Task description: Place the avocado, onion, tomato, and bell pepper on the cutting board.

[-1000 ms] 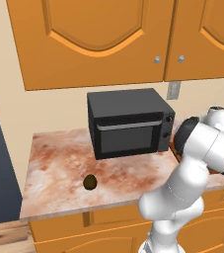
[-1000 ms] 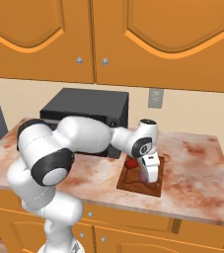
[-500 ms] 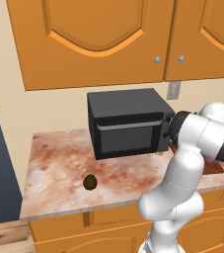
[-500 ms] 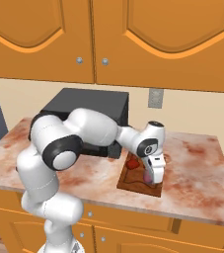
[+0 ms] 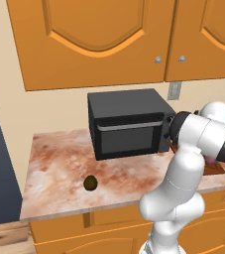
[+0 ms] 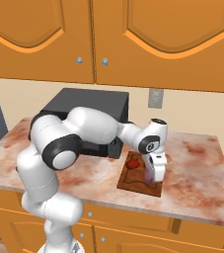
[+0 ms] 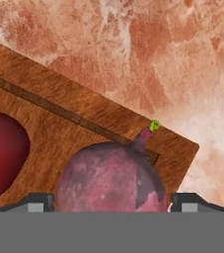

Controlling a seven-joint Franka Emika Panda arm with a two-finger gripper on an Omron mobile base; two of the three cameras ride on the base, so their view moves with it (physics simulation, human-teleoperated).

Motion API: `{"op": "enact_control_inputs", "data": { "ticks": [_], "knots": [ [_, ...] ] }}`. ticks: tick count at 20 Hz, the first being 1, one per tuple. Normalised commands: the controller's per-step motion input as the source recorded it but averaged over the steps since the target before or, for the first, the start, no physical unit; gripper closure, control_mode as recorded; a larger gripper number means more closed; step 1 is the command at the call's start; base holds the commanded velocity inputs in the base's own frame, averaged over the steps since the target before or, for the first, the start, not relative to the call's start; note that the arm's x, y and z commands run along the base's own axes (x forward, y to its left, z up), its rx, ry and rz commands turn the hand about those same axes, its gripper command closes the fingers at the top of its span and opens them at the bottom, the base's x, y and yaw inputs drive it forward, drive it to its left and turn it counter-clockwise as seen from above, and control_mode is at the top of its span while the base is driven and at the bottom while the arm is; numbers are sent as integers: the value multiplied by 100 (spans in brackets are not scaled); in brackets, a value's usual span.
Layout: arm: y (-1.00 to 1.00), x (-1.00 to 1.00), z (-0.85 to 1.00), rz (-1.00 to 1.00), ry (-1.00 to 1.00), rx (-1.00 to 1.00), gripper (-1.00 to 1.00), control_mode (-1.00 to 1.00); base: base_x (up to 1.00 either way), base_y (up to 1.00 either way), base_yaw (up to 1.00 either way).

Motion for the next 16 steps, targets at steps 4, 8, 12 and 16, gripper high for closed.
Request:
{"op": "enact_control_inputs", "data": {
  "ticks": [4, 8, 12, 16],
  "knots": [
    [25, -3, 36, 0, 1, -4, -100, -100, 0, 0, 0],
    [37, -5, 32, 0, 2, -7, -100, -100, 0, 0, 0],
    [45, -23, 33, 0, 2, -7, -100, -100, 0, 0, 0],
    [52, -40, 31, 0, 1, -8, -100, -100, 0, 0, 0]
  ]
}}
